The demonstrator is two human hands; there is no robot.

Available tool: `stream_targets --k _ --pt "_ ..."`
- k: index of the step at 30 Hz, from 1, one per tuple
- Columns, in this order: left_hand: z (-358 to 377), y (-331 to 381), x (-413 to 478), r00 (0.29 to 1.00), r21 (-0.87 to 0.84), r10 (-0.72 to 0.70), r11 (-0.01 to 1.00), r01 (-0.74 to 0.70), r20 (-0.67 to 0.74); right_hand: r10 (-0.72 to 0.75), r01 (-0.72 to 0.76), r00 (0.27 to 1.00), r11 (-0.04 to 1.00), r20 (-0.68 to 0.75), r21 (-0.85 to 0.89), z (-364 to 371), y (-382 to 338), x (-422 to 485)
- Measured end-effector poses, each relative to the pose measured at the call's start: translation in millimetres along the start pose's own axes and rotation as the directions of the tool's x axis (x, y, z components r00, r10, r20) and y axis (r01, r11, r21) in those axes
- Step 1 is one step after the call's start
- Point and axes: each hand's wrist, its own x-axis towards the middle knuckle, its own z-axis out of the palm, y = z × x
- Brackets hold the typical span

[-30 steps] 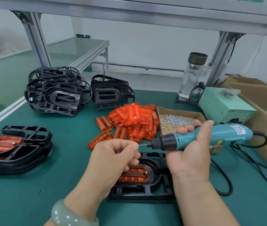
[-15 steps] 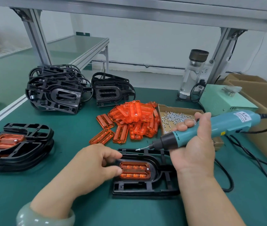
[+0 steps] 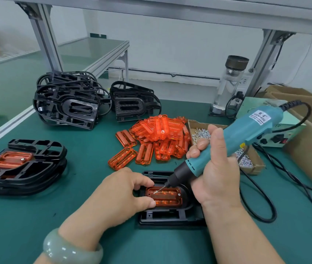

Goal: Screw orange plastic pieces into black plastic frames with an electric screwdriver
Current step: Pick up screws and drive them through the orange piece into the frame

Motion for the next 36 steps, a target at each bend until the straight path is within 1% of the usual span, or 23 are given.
stream_targets --k 10,18,25,36 --pt "2.5 -3.4 -0.4 1.0 -0.017 0.012 1.0 -0.013 -0.018 -0.056 0.06 0.997 0.992 0.045 -0.109 7.1 9.2 -0.2" --pt "2.6 -4.1 -0.6 1.0 -0.013 0.011 1.0 -0.012 -0.02 -0.069 0.081 0.994 0.987 0.088 -0.138 8.4 8.0 -2.0" --pt "2.0 -2.9 -0.8 1.0 -0.004 0.003 1.0 -0.003 -0.014 -0.052 0.07 0.992 0.985 0.112 -0.157 10.8 9.1 -4.4" --pt "0.5 -0.3 -1.8 1.0 -0.014 -0.005 1.0 0.005 -0.009 -0.063 0.104 0.977 0.974 0.202 -0.202 12.5 8.7 -8.4"
